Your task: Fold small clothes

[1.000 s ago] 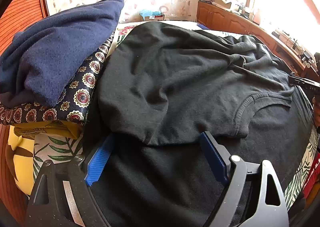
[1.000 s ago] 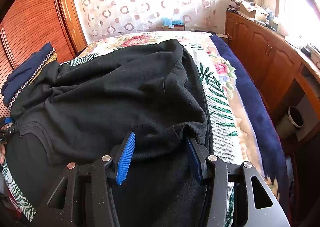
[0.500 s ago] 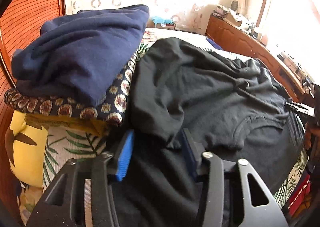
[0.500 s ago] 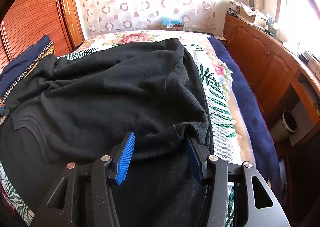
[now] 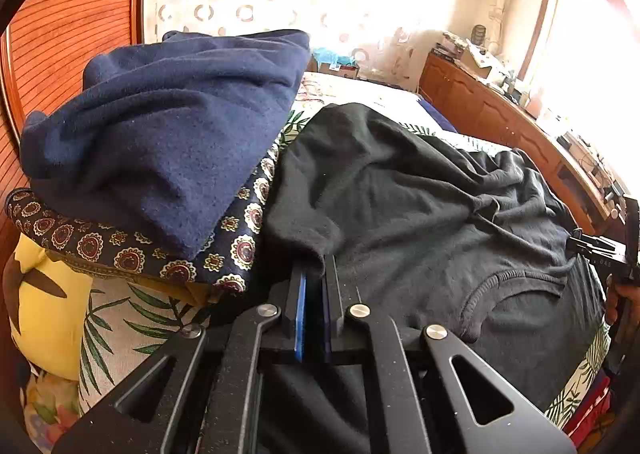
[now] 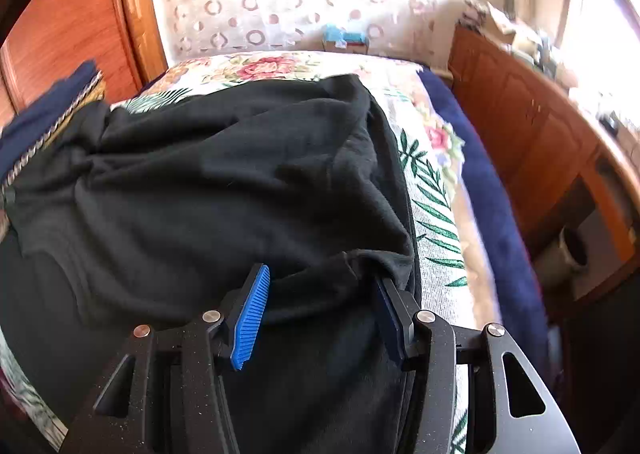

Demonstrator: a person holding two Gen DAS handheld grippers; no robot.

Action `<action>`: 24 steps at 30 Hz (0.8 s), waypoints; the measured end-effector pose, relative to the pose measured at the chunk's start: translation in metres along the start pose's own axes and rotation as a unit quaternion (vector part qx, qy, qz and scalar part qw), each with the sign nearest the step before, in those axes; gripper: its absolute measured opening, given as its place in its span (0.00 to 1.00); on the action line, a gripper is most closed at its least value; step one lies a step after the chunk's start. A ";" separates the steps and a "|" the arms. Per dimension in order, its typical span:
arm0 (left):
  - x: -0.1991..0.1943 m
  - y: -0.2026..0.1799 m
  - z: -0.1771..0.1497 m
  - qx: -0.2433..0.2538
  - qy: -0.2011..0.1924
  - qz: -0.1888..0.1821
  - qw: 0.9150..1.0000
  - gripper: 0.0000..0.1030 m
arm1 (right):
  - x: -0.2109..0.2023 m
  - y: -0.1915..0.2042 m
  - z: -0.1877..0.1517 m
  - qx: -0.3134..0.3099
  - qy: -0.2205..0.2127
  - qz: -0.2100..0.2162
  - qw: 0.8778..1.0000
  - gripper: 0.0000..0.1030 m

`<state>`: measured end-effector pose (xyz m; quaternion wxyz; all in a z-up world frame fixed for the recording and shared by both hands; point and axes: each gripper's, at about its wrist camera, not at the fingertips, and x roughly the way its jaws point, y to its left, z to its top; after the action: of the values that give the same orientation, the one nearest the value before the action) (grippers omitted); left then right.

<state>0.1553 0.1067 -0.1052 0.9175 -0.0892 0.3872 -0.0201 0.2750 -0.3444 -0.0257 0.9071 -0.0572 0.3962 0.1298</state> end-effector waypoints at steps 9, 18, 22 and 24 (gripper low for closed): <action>-0.030 -0.011 0.002 0.009 -0.041 -0.005 0.999 0.05 | -0.021 -0.005 0.000 0.010 -0.068 0.017 0.998 0.07; -0.098 -0.025 -0.016 0.013 -0.088 -0.036 0.995 0.05 | -0.100 -0.009 -0.014 0.002 -0.151 0.039 0.988 0.06; -0.116 -0.021 -0.035 0.009 -0.086 -0.042 0.995 0.05 | -0.122 -0.010 -0.039 -0.012 -0.157 0.039 0.987 0.06; -0.116 -0.024 -0.043 0.010 -0.080 -0.040 0.996 0.05 | -0.128 -0.014 -0.051 -0.015 -0.153 0.039 0.987 0.06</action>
<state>0.0441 0.0888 -0.0481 0.9447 -0.0964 0.3088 -0.0537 0.1593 -0.3931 0.0334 0.9505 -0.0344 0.2522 0.1783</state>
